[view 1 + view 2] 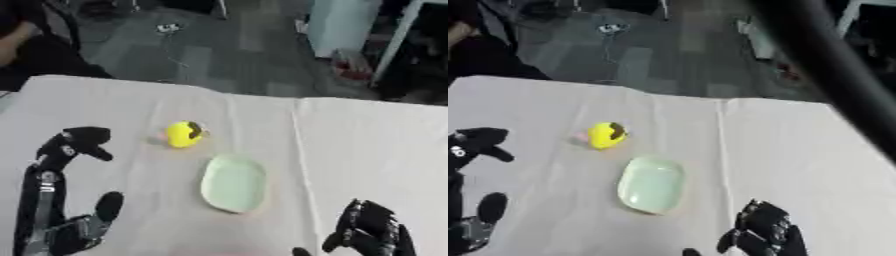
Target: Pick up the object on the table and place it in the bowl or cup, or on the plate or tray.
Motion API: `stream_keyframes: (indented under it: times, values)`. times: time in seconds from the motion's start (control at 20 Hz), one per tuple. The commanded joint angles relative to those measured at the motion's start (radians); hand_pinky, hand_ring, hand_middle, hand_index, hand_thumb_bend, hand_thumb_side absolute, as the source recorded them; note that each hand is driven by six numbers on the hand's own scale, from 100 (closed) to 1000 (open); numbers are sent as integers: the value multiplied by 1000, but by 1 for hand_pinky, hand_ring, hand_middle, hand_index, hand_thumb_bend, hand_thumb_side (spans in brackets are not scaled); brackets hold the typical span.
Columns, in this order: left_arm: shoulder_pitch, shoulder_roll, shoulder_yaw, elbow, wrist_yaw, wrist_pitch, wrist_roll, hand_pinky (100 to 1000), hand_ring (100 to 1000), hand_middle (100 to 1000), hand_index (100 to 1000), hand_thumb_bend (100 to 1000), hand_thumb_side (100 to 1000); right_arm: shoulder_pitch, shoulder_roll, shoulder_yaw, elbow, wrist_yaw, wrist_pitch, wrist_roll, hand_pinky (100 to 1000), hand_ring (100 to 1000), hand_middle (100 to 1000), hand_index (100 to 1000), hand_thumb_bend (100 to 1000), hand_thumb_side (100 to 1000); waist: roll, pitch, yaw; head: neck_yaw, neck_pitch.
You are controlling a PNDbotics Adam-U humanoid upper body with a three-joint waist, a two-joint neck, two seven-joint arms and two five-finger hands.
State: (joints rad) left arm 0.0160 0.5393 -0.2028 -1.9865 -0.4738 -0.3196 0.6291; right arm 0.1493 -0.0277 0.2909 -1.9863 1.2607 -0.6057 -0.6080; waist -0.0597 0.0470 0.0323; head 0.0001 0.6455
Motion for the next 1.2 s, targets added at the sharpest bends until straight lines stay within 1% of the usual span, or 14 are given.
stream_keyframes:
  times: [0.05, 0.1, 0.2, 0.25, 0.3, 0.35, 0.5, 0.85, 1.2]
  values:
    - [-8, 66, 24, -14, 24, 16, -4, 472, 484, 656, 733, 443, 859, -8, -7, -18, -14, -17, -301, -299, 312, 302, 230, 356, 401, 507, 9, -10, -4, -7, -5]
    - [-7, 80, 28, -14, 29, 20, -8, 474, 486, 657, 731, 464, 846, -9, -9, -22, -14, -21, -301, -299, 313, 302, 230, 357, 403, 508, 10, -11, -5, -7, -5]
    - [-2, 132, 38, -14, 33, 31, -25, 483, 494, 665, 734, 486, 839, -11, -15, -30, -14, -28, -301, -299, 313, 302, 231, 359, 407, 511, 13, -12, -7, -4, -2]
    - [1, 159, 45, -14, 36, 43, -36, 484, 495, 666, 734, 487, 840, -11, -17, -33, -14, -31, -301, -299, 313, 302, 231, 359, 407, 512, 14, -12, -9, -2, -2]
    - [0, 166, 51, -14, 40, 47, -42, 481, 493, 664, 733, 485, 839, -12, -18, -35, -14, -34, -301, -299, 313, 302, 231, 359, 407, 510, 14, -12, -9, -2, -1]
    - [4, 192, 56, -14, 42, 59, -52, 492, 502, 670, 736, 504, 835, -13, -21, -37, -14, -37, -301, -299, 313, 302, 232, 361, 409, 514, 16, -12, -11, 1, -1]
    - [4, 266, 80, -14, 54, 102, -86, 504, 511, 675, 736, 517, 833, -16, -28, -44, -14, -47, -301, -299, 313, 302, 233, 363, 412, 518, 20, -12, -16, 9, -1]
    - [-11, 427, 116, -14, 82, 182, -215, 525, 534, 692, 742, 521, 849, -21, -46, -53, -14, -65, -301, -299, 315, 303, 235, 368, 423, 524, 30, -13, -27, 25, -4]
    - [-27, 551, 132, -14, 67, 287, -340, 543, 561, 705, 734, 539, 849, -30, -67, -64, -14, -90, -301, -299, 316, 303, 237, 371, 431, 529, 40, -14, -41, 48, -5]
